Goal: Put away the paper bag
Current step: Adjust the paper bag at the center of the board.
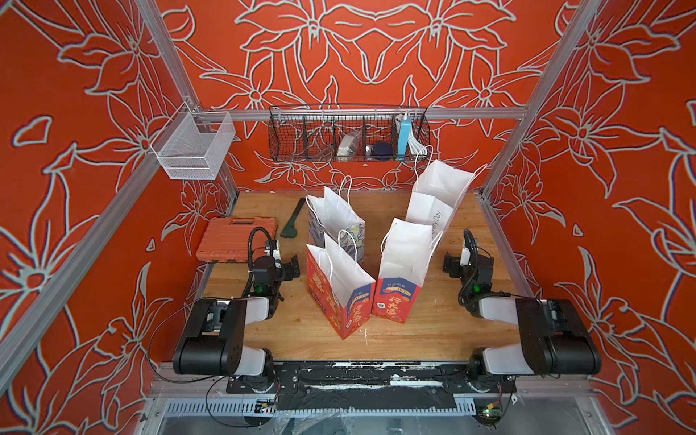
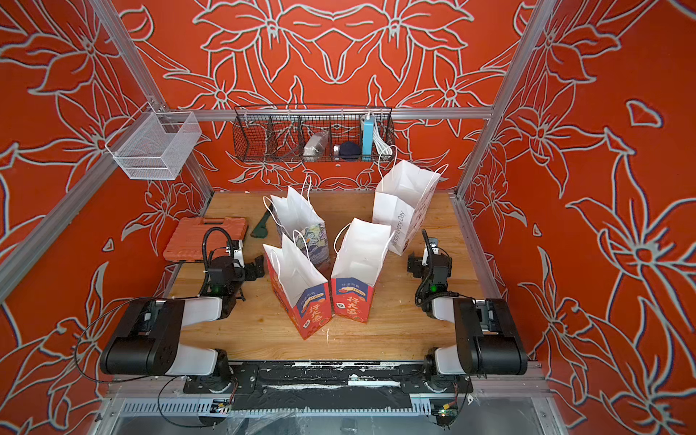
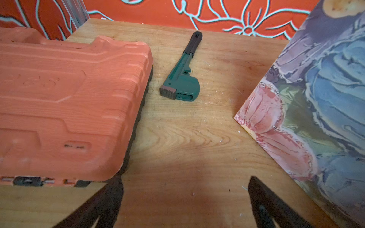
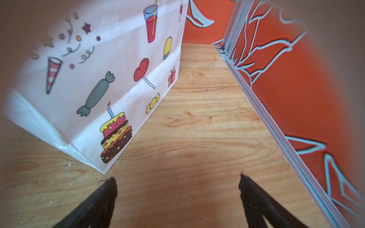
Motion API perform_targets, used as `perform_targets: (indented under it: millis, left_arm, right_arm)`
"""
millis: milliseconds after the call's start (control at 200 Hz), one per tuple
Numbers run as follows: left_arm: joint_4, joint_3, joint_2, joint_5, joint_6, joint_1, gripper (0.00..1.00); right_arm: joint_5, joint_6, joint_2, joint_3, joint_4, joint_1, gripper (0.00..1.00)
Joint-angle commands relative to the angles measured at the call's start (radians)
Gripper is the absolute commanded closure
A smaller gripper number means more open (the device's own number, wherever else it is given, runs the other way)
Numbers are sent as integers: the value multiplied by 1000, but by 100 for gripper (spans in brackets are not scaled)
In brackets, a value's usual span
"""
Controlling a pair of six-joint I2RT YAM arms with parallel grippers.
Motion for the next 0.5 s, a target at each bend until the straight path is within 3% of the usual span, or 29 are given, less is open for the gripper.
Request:
perform_targets:
  millis: [0,495]
  left_arm:
    - [10,7,-7,2,11,2,2]
    - [7,8,-8,3,9,3,2]
  right_arm:
    - [-9,-21,-1,14,-2,8,2]
    - [-11,-18,0,17,-6,6,2]
